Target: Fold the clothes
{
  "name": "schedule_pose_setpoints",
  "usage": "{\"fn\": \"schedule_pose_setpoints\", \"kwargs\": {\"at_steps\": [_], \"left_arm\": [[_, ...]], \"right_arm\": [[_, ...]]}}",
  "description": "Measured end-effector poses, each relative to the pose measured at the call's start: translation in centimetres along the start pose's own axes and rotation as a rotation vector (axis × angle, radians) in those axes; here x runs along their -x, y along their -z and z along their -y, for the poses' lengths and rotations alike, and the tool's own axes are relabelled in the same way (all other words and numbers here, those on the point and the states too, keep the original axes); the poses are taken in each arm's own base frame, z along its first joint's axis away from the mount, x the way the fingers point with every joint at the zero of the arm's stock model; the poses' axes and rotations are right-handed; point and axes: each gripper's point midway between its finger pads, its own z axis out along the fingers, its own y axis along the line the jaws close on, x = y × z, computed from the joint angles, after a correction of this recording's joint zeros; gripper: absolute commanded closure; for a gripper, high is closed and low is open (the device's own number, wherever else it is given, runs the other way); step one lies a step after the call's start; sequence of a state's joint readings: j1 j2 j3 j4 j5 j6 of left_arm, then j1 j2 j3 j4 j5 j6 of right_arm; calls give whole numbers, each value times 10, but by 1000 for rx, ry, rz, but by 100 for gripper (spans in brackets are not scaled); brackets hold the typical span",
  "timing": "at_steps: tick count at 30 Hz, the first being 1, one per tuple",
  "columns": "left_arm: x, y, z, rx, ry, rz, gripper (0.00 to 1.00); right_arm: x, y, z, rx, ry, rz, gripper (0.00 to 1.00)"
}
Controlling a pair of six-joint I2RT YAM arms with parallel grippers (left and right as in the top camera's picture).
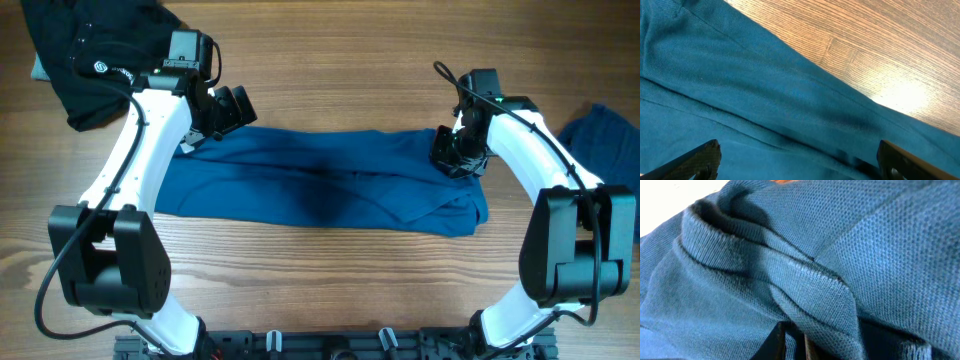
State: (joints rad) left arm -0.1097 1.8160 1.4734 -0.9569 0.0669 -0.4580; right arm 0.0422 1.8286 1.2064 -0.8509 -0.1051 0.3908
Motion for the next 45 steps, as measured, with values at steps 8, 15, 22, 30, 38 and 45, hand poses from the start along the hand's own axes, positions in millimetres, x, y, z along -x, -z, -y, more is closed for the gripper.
{"fn": "schedule_pose_setpoints", "kwargs": {"at_steps": [8,15,22,30,38,45], "left_arm": [[0,1,-17,87,2,13,0],[17,4,-54,151,105,41,0],[27,10,-120,168,300,6,0],[19,-9,-162,80,384,-35,0],[53,-11,-169,14,307,93,0],[59,-10,-156,-55,81,112,0]], "right_arm": [[0,58,-20,126,15,109,33],[-19,153,-40,297,110,295,6],[-56,164,-72,446,224,200,1],[-75,155,-95,497,236,141,0],[-99,126,-111,512,285,81,0],[-108,102,-106,503,280,54,0]]}}
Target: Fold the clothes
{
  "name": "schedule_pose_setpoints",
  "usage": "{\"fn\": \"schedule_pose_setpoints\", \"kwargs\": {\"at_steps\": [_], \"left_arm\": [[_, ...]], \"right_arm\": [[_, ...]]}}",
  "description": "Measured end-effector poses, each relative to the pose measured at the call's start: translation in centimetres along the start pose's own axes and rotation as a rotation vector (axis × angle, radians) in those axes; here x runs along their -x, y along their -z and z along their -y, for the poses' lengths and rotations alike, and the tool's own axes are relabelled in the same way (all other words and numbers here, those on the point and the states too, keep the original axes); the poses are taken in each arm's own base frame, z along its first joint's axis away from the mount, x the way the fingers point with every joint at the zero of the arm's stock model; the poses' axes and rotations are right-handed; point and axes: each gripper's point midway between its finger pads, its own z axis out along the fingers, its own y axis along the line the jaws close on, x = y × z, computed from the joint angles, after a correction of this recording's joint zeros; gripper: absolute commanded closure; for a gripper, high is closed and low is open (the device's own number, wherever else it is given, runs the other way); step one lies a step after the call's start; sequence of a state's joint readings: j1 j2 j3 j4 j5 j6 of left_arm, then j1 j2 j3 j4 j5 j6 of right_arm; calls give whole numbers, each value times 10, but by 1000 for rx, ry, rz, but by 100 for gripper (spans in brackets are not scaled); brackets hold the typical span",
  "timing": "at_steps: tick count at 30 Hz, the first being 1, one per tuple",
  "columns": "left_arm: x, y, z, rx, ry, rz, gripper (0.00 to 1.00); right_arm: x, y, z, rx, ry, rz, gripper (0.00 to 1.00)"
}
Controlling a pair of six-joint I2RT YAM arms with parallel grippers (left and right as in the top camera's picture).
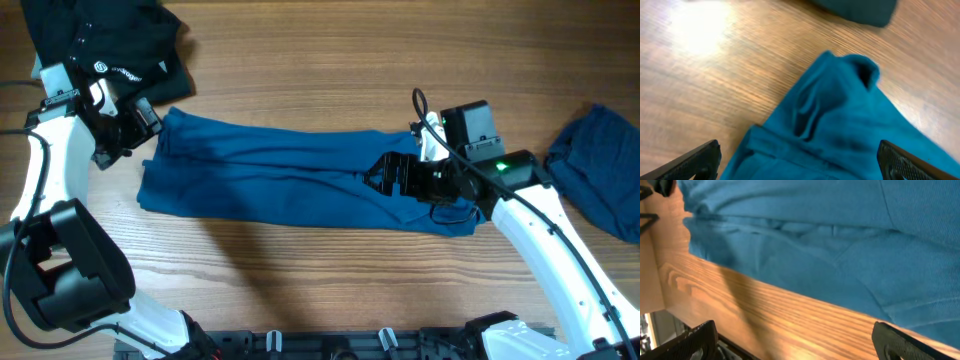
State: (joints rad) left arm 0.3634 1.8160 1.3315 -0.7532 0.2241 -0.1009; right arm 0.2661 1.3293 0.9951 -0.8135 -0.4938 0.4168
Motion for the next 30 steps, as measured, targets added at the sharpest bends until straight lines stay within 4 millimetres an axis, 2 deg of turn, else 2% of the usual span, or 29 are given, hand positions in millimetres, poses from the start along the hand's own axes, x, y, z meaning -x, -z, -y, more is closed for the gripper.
{"fn": "schedule_pose_setpoints", "kwargs": {"at_steps": [5,13,30], "left_arm": [[-9,-5,1,-40,-84,-43,0],[-27,-28,-12,-93,-89,-148,0],[-41,-54,-27,-77,-107,-221,0]], "right_arm": [[1,-4,2,5,4,10,0],[2,-4,1,6,6,14,0],[2,-4,1,9,6,12,0]]}}
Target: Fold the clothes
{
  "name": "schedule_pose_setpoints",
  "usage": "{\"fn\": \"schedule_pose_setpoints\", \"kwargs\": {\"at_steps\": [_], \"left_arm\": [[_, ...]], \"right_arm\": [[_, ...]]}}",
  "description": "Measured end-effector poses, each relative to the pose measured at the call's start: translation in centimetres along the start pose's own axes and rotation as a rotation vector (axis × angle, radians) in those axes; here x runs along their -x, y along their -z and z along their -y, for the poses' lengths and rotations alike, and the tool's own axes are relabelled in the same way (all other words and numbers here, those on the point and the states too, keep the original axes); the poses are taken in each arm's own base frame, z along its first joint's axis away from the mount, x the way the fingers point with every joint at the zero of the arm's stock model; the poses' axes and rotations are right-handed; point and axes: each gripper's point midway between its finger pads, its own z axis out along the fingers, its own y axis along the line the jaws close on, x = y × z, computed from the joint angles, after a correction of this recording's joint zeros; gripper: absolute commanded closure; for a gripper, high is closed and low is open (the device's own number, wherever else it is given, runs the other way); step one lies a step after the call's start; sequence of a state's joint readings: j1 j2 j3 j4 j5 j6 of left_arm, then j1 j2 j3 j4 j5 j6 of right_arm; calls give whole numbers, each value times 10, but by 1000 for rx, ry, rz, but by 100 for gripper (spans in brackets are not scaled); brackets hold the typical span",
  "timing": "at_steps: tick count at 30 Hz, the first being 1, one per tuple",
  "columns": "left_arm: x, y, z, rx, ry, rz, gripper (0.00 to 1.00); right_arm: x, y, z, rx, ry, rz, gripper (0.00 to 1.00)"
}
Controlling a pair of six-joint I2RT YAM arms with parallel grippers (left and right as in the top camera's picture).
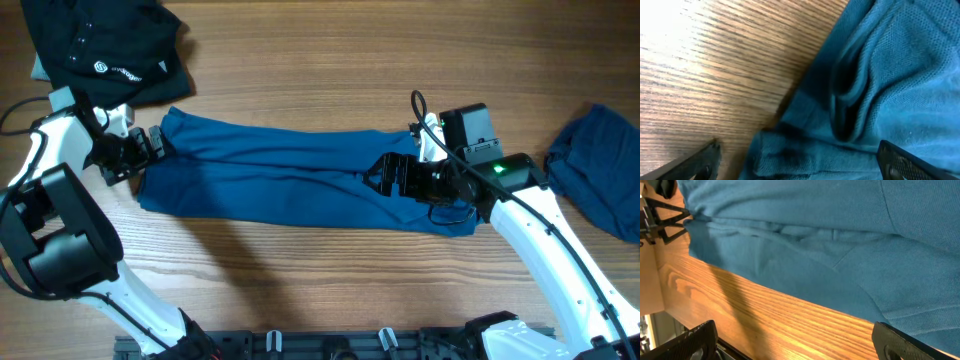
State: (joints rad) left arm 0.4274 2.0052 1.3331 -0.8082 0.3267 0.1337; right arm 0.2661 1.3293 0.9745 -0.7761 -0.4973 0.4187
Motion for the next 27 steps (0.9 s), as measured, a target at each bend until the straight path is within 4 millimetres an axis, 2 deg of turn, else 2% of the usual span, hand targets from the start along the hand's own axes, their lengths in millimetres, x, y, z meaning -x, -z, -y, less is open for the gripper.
{"fn": "schedule_pose_setpoints", "kwargs": {"at_steps": [27], "left_arm": [[3,-4,13,-98,-37,-18,0]], "right_arm": [[4,0,-2,7,9,15,0]]}}
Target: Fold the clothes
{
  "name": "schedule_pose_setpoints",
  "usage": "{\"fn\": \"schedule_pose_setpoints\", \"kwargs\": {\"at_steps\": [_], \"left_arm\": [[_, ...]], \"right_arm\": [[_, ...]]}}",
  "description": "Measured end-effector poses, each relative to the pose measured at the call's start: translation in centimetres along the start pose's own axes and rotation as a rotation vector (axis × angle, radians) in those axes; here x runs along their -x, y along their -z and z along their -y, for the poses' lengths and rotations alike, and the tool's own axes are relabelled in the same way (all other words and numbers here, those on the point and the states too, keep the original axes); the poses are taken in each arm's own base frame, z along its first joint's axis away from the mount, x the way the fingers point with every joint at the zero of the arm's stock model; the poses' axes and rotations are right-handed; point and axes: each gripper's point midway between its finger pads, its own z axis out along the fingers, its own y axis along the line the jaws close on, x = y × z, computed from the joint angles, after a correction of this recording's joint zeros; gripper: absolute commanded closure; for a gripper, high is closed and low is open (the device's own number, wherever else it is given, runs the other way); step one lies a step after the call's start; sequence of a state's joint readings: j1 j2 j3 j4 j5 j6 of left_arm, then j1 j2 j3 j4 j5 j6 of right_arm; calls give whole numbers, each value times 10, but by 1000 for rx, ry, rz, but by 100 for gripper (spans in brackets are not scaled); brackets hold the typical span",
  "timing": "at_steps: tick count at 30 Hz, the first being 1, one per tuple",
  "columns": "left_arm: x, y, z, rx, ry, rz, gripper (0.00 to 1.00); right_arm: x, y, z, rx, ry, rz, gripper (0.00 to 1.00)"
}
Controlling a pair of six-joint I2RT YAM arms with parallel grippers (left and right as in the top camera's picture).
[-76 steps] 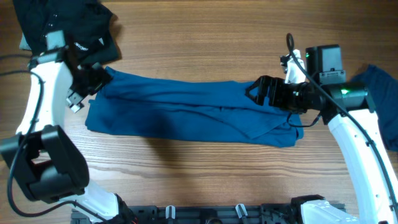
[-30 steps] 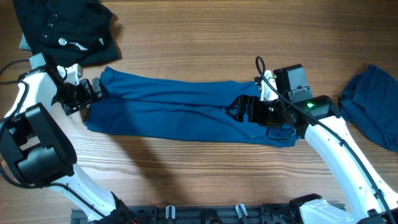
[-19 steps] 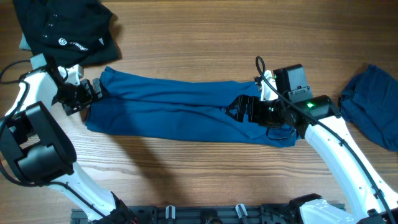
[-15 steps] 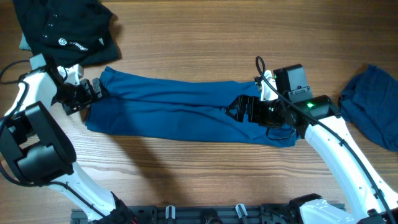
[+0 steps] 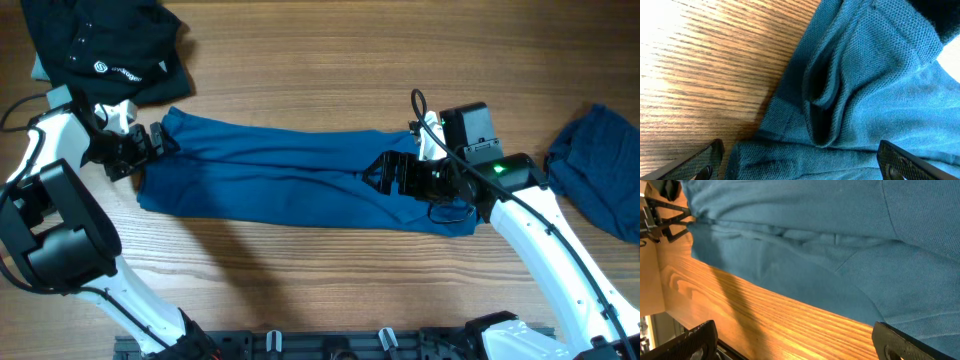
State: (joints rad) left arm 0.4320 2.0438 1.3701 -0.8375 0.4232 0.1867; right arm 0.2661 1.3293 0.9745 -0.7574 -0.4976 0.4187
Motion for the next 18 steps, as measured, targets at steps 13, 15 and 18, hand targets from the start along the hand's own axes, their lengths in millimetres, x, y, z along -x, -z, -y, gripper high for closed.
{"fn": "schedule_pose_setpoints", "kwargs": {"at_steps": [13,15,18], "left_arm": [[-10,-6,22,-77,-45,-52,4],[-12,-8,29,-105,-49,-64,4],[-15,-12,42,-145,-62,-79,0]], "right_arm": [[2,0,-1,4,6,9,0],[3,0,-1,4,6,10,0],[3,0,-1,4,6,10,0]]}}
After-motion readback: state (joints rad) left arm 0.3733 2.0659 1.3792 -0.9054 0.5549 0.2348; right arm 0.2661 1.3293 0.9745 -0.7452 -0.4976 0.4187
